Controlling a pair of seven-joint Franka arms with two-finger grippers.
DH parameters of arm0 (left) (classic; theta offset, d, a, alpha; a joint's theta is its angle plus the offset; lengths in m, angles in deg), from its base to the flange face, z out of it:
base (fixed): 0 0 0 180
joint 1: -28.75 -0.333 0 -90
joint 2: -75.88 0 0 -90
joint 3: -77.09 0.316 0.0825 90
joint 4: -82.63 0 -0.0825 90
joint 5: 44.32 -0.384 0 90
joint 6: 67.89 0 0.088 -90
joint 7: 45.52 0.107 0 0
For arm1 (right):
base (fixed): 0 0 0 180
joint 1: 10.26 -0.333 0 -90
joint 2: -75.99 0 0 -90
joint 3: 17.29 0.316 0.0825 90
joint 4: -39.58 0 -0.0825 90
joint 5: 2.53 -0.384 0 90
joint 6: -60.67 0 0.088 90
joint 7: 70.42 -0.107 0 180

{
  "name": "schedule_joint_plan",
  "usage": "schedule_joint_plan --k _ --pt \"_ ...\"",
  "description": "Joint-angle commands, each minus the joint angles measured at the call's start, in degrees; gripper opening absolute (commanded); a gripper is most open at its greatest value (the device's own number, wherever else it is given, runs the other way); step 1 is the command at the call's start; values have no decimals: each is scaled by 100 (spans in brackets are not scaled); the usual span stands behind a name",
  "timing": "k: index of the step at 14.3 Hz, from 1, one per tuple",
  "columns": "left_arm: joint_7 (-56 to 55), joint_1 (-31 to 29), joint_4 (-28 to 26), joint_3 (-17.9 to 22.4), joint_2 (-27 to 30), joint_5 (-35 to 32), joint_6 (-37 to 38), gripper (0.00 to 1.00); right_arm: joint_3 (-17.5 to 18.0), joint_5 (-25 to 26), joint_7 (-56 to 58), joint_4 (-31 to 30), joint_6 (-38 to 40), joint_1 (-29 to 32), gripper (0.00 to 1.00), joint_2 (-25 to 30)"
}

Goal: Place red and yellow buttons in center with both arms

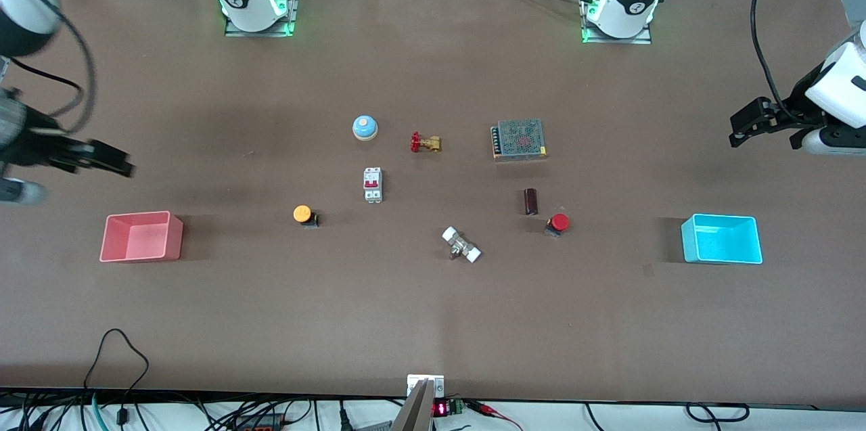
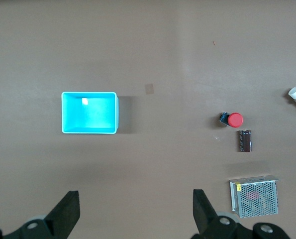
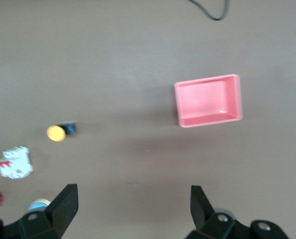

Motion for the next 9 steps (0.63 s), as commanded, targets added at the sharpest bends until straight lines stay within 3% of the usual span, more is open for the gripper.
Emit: schedule_joint_plan --k 1,5,7,9 --pt "142 -58 84 -17 34 82 90 100 262 244 138 -73 470 290 100 272" --pt "142 56 84 79 148 82 81 100 253 218 138 -441 436 282 100 570" --pt "142 677 84 752 157 82 107 100 262 218 147 -766 445 273 100 895" --pt "151 891 84 975 166 73 116 100 262 236 217 -987 471 273 100 1107"
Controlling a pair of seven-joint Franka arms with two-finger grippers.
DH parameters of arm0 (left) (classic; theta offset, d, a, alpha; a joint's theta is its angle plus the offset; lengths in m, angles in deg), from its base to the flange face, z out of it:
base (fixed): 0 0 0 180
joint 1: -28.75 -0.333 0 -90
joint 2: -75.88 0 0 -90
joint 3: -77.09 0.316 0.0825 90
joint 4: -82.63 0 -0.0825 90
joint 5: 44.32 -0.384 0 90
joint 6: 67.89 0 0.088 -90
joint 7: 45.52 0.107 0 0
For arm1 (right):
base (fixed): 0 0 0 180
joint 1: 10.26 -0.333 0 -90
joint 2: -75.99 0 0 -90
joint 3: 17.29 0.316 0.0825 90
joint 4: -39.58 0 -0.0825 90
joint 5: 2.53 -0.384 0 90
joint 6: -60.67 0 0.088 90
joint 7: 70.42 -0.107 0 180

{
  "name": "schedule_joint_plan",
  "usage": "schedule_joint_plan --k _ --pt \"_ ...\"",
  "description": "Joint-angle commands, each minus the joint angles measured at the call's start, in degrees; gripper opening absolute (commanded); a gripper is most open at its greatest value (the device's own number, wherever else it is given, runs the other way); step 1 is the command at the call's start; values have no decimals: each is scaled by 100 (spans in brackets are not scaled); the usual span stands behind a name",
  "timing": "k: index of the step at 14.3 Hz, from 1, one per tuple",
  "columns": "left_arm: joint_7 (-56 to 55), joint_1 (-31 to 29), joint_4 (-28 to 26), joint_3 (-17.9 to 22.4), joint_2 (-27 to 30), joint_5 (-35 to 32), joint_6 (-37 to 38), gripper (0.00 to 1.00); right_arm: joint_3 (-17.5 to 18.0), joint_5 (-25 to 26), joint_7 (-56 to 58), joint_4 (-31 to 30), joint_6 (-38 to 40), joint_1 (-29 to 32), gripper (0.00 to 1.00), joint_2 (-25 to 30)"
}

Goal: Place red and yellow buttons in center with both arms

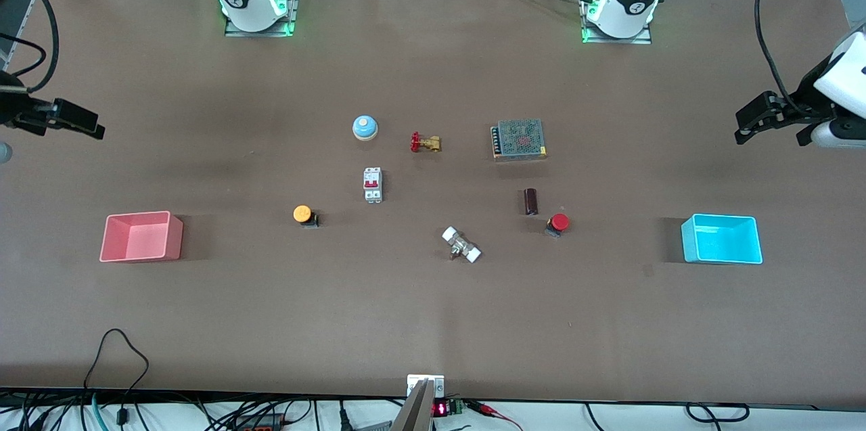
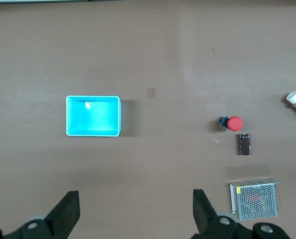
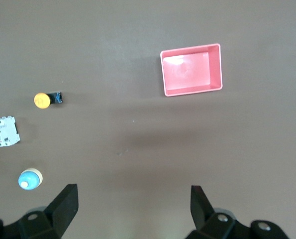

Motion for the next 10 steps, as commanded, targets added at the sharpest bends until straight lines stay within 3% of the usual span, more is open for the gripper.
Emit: schedule_joint_plan --k 1,5,8,10 --pt "137 299 39 321 64 73 113 100 97 89 128 -499 38 62 100 490" --pt "111 220 39 251 64 90 113 100 89 89 190 -491 152 71 100 517" --pt "128 -192 48 -126 64 108 113 100 88 89 190 -491 143 80 100 517" --pt "120 -149 48 -110 64 108 113 100 88 80 190 -491 161 80 100 517"
